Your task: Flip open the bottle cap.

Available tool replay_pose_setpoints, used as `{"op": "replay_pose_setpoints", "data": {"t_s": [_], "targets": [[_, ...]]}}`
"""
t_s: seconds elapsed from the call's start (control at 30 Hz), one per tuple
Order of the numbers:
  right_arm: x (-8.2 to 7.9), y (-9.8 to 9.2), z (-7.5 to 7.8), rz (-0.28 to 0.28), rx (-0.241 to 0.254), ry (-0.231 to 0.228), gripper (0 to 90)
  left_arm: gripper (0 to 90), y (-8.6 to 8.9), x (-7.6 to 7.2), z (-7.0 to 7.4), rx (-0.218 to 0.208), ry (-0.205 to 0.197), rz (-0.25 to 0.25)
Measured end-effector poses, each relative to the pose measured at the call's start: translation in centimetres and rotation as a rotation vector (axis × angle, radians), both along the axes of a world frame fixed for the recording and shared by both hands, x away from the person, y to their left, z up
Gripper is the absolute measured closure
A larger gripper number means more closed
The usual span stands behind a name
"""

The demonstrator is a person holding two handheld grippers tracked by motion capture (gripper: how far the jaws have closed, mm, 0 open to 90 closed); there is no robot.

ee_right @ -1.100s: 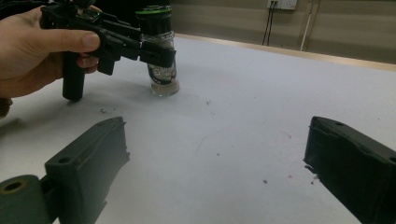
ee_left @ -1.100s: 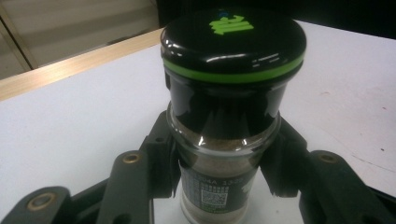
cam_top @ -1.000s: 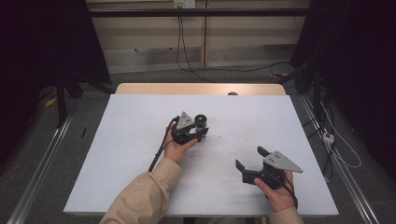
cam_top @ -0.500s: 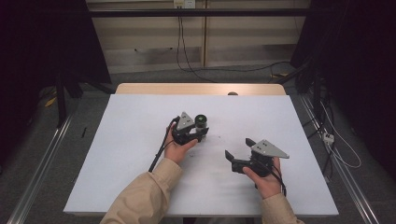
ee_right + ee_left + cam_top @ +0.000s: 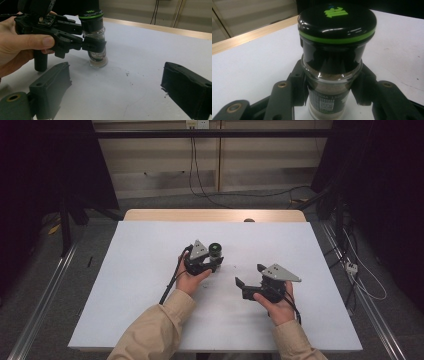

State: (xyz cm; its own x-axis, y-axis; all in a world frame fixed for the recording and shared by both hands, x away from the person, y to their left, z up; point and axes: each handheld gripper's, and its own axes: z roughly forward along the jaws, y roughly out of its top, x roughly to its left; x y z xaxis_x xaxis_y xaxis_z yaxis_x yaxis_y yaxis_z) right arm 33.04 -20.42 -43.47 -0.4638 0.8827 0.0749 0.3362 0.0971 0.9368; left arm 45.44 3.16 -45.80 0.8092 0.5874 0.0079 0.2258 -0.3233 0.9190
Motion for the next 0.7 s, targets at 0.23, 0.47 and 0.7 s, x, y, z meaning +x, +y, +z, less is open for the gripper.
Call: {"op": "replay_pose_setpoints", "data": {"t_s": [0.23,0.47,0.7], "targets": [[0.8,0.3,0.6,-0.001,-0.003,0.000,7.4,53.0,0.0,0.0,0.0,0.008,-0.005,-0.003],[1.4,1.0,0.9,0.017,-0.015,0.002,12.5,53.0,0.0,0.0,0.0,0.009,-0.003,-0.006],[2.3,1.7,1.2,0.034,-0.022,0.003,22.3,53.0,0.0,0.0,0.0,0.004,0.002,-0.005]]}}
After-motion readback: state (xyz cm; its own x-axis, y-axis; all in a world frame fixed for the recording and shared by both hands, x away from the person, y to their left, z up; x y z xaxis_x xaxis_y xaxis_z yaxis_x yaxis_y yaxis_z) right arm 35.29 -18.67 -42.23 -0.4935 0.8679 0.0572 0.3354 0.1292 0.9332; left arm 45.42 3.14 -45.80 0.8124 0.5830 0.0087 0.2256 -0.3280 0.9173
